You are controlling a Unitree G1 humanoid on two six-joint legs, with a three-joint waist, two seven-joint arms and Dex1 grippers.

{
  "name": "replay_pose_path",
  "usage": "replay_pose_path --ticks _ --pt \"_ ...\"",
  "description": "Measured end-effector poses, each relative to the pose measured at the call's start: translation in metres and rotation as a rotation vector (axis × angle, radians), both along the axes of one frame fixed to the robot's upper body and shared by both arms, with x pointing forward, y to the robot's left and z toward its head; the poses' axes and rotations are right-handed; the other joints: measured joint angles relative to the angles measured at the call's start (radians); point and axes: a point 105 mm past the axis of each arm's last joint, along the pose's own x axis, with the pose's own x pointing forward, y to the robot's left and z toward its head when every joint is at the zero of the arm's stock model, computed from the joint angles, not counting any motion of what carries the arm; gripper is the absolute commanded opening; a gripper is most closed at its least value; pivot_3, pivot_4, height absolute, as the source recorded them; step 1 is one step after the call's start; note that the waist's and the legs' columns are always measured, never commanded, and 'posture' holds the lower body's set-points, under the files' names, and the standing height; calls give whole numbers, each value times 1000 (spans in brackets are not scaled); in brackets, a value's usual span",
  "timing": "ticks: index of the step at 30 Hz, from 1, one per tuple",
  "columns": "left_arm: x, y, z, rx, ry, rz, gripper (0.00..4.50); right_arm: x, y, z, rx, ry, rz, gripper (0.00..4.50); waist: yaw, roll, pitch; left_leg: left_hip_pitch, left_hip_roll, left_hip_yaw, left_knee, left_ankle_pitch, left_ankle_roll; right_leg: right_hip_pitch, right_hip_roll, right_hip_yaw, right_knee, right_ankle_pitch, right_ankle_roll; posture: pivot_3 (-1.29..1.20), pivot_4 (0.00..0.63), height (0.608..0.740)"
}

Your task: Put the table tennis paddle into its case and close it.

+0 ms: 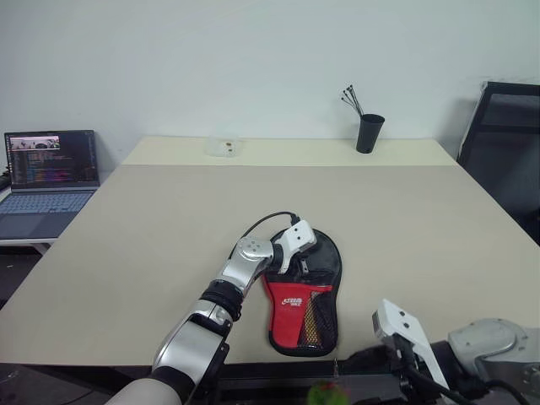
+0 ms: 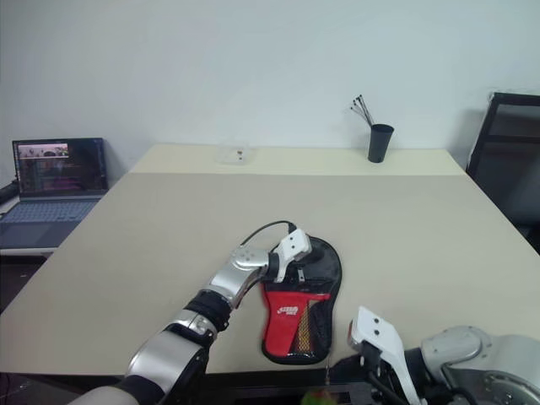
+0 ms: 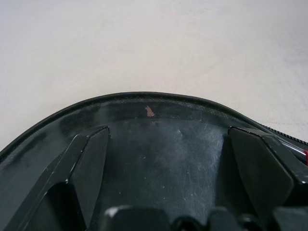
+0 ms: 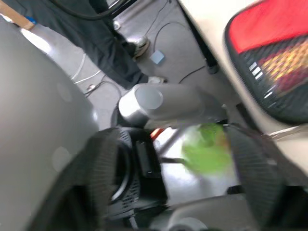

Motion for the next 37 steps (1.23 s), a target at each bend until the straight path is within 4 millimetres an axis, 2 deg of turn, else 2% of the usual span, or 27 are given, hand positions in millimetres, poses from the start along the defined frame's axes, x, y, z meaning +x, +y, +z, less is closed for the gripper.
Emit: replay_pose_path --ticks 4,7,10,13,20,23,26,32,35,37 --pt "0 1 1 -3 -6 6 4309 43 -11 14 8 -134 -124 4227 -2 0 0 0 0 0 0 0 0 0 0 0 0 0 0 0 150 740" --pt "1 11 5 -1 -19 12 4309 80 -20 22 38 -253 -227 4227 -6 0 0 -1 1 1 -1 0 0 -2 1 1 -1 0 0 0 150 740" --pt "3 44 12 6 -24 63 4309 112 -30 25 88 -362 -323 4227 -19 0 2 -1 4 3 -2 0 0 -4 4 4 0 0 0 0 150 740" --pt "2 76 18 -16 -22 134 4309 134 -32 25 140 -437 -366 4227 -22 1 4 -2 6 4 -2 0 0 -6 7 6 1 0 0 0 150 740" --pt "-26 137 36 -86 -44 264 4309 178 -25 26 226 -480 -397 4227 -26 2 6 -2 6 6 -2 0 0 -7 6 9 2 0 0 0 150 740" --pt "-46 162 36 -113 -31 354 4309 192 -31 19 200 -486 -391 4227 -30 3 6 -2 6 6 -2 0 0 -7 3 9 2 0 0 0 150 740" --pt "-55 177 36 -124 -38 446 4309 202 -37 16 178 -489 -390 4227 -19 3 7 -2 6 6 -2 0 0 -7 1 8 3 0 -1 0 150 740" --pt "-56 180 55 -136 -137 540 4309 216 -62 20 124 -528 -432 4227 -2 3 7 -2 5 7 -2 0 0 -7 -1 9 2 1 -1 0 150 740" --pt "-56 183 50 -133 -127 568 4309 218 -72 24 117 -548 -468 4227 -5 3 7 -2 5 9 -2 0 0 -7 -2 10 2 1 -1 0 150 740" --pt "-57 186 46 -129 -114 585 4309 214 -72 24 105 -559 -467 4227 -7 3 7 -2 5 8 -2 0 0 -7 -2 10 2 1 -1 0 150 740"
